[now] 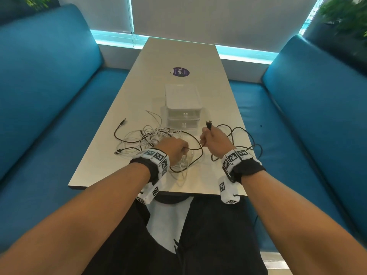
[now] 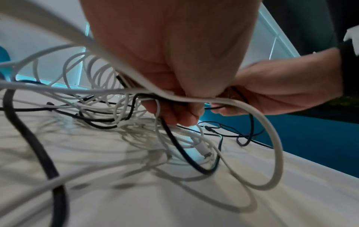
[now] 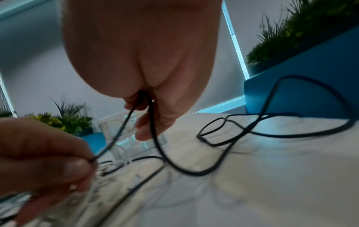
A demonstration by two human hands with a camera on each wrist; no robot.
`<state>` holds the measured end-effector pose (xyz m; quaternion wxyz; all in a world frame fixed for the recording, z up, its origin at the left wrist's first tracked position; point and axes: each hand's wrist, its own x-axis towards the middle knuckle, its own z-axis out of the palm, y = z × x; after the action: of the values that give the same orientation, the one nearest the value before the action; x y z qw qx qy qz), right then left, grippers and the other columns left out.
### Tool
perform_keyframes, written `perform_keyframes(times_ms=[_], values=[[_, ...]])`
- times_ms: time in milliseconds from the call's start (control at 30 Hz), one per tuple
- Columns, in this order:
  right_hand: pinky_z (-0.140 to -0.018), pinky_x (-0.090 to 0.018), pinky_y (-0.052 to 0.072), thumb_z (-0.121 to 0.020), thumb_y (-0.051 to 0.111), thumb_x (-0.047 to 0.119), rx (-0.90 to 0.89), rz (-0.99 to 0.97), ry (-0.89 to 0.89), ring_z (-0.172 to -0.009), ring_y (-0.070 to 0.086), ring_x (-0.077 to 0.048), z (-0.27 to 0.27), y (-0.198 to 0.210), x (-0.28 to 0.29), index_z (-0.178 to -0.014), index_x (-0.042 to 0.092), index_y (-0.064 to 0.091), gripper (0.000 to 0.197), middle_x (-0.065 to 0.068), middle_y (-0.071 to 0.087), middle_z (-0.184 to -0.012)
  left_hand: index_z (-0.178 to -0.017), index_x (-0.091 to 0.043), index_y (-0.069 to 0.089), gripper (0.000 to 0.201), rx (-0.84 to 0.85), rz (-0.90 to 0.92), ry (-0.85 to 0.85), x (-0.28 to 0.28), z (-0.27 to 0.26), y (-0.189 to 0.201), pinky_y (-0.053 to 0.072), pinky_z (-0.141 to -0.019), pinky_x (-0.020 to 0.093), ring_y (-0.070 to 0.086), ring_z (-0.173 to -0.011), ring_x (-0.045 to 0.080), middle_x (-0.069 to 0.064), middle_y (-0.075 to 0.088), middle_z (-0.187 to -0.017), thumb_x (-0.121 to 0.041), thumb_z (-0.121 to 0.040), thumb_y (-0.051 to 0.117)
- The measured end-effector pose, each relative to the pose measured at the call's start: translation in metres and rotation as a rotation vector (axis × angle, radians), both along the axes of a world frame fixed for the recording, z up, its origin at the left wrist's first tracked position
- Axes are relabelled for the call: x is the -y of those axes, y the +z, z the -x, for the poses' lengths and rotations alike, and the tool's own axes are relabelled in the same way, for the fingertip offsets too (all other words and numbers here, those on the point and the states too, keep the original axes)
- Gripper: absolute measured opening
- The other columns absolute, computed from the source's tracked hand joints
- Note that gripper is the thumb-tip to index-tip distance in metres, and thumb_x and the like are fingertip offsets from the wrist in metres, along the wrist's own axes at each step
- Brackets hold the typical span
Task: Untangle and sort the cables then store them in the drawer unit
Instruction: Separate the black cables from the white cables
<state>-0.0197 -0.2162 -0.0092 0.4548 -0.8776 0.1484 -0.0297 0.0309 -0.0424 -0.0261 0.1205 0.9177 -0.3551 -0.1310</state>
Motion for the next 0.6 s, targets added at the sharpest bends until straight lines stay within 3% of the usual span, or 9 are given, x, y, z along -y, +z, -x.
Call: perform_keyframes(times_ms=[67,133,233,300,400,500,600], values=[[-0.089,-0.046,0.056,-0.106,0.038,0.028,0.055,-0.136,0.065,-0.085,0.067,-0.033,-0.001,0.007,-0.015,-0.095,0.005,0.058,0.032,-0.006,0.066,-0.083,-0.086,-0.026,0.061,0.019,0.044,-0.048,0.003,0.005,0.003,-0.001,0.05,-0.072,0.036,0.062,-0.08,0.025,0.0,0.065,-0.083,-0.015,-0.095,0.048],[-0.079,-0.044,0.054,-0.105,0.042,0.029,0.065,-0.15,0.153,-0.071,0.058,-0.028,-0.003,0.014,-0.032,-0.09,0.009,0.058,0.03,-0.003,0.061,-0.074,-0.087,-0.024,0.059,0.018,0.061,-0.087,0.017,0.008,0.007,-0.002,0.048,-0.07,0.035,0.06,-0.077,0.024,-0.002,0.059,-0.077,-0.015,-0.095,0.047],[-0.077,-0.04,0.05,-0.102,0.043,0.039,0.023,0.016,0.229,-0.072,0.062,-0.021,-0.007,0.015,-0.046,-0.085,0.02,0.06,0.031,0.001,0.063,-0.071,-0.098,-0.015,0.061,0.018,0.039,-0.044,0.038,0.005,0.008,-0.004,0.052,-0.077,0.039,0.062,-0.081,0.028,0.006,0.064,-0.084,-0.021,-0.1,0.044],[-0.074,-0.036,0.044,-0.103,0.042,0.04,-0.026,0.155,0.263,-0.08,0.062,-0.023,-0.007,0.012,-0.047,-0.09,0.017,0.061,0.032,-0.003,0.065,-0.081,-0.1,-0.011,0.063,0.021,0.029,-0.025,0.018,0.002,0.007,-0.004,0.052,-0.078,0.039,0.063,-0.082,0.029,0.012,0.068,-0.09,-0.021,-0.1,0.045],[-0.072,-0.032,0.036,-0.104,0.041,0.033,-0.085,0.345,0.282,-0.084,0.054,-0.026,-0.001,0.012,-0.046,-0.103,0.007,0.06,0.033,-0.009,0.059,-0.092,-0.099,-0.012,0.066,0.021,0.047,-0.038,-0.032,-0.002,0.007,-0.003,0.047,-0.082,0.034,0.061,-0.081,0.026,0.009,0.068,-0.089,-0.02,-0.099,0.047],[-0.075,-0.037,0.046,-0.105,0.039,0.032,-0.108,0.508,0.262,-0.088,0.059,-0.031,0.0,0.01,-0.027,-0.11,0.004,0.061,0.036,-0.015,0.065,-0.101,-0.096,-0.024,0.066,0.022,0.103,-0.058,-0.042,-0.011,0.003,-0.002,0.028,-0.101,0.037,0.053,-0.083,0.02,-0.004,0.065,-0.086,-0.025,-0.102,0.045],[-0.074,-0.038,0.048,-0.105,0.037,0.034,-0.165,0.629,0.168,-0.084,0.058,-0.03,0.003,0.009,0.003,-0.115,0.005,0.057,0.036,-0.019,0.062,-0.105,-0.092,-0.029,0.06,0.023,0.068,-0.049,-0.027,-0.019,-0.003,0.001,0.024,-0.103,0.041,0.051,-0.086,0.02,-0.006,0.062,-0.086,-0.032,-0.105,0.041]])
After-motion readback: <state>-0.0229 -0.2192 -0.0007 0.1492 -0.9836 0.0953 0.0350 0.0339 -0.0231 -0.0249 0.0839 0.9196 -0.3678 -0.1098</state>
